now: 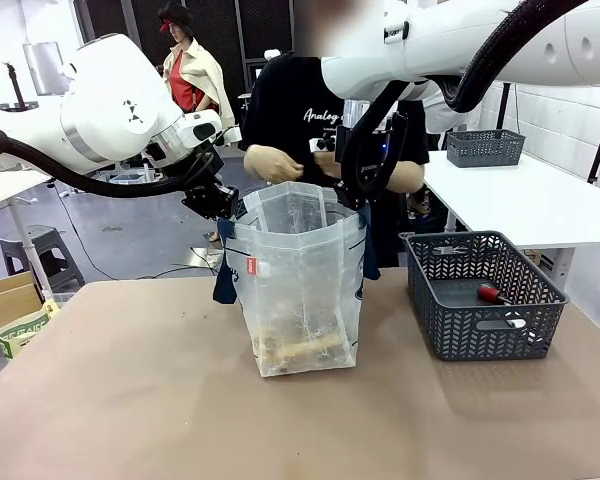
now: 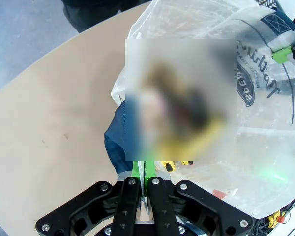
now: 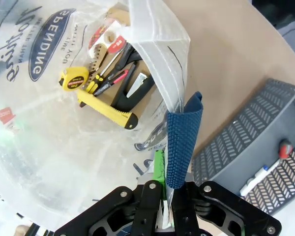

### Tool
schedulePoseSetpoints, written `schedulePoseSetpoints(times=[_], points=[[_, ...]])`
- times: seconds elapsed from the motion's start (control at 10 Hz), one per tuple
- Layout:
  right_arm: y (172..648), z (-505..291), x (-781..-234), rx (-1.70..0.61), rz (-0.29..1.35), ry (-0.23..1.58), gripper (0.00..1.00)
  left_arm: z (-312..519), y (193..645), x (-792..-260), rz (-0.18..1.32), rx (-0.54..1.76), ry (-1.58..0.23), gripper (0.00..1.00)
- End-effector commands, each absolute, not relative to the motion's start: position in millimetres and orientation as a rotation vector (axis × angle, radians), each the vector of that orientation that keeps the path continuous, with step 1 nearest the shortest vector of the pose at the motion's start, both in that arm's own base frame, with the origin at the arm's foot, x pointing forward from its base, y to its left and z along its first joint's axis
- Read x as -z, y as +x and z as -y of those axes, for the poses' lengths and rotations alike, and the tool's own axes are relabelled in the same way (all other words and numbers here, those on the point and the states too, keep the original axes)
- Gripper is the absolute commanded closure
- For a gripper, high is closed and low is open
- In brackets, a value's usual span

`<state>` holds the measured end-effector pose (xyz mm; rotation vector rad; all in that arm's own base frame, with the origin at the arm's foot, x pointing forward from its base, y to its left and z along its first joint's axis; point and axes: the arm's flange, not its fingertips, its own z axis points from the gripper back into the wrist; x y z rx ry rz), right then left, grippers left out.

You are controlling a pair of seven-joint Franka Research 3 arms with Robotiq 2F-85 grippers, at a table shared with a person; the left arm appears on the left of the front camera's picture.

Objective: Transfer purchased items from the store into the shopping bag.
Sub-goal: Move the Reusable shopping bag to the right side of the table.

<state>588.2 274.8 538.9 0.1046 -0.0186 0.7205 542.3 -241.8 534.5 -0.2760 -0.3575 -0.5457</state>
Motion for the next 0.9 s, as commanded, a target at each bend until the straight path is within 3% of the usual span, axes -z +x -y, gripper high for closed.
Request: schedulePoseSetpoints(times=[0.0,0.8], points=[[588.6,-274.3,-539.7,-0.718,0.022,0.104,1.00,241.4,542.6,-534.8,0.360,0.545,-0.276,1.00],[588.6,-274.3,-539.7,-0.718,0.022,0.104,1.00,241.4,542.6,-534.8,0.360,0.545,-0.276,1.00]])
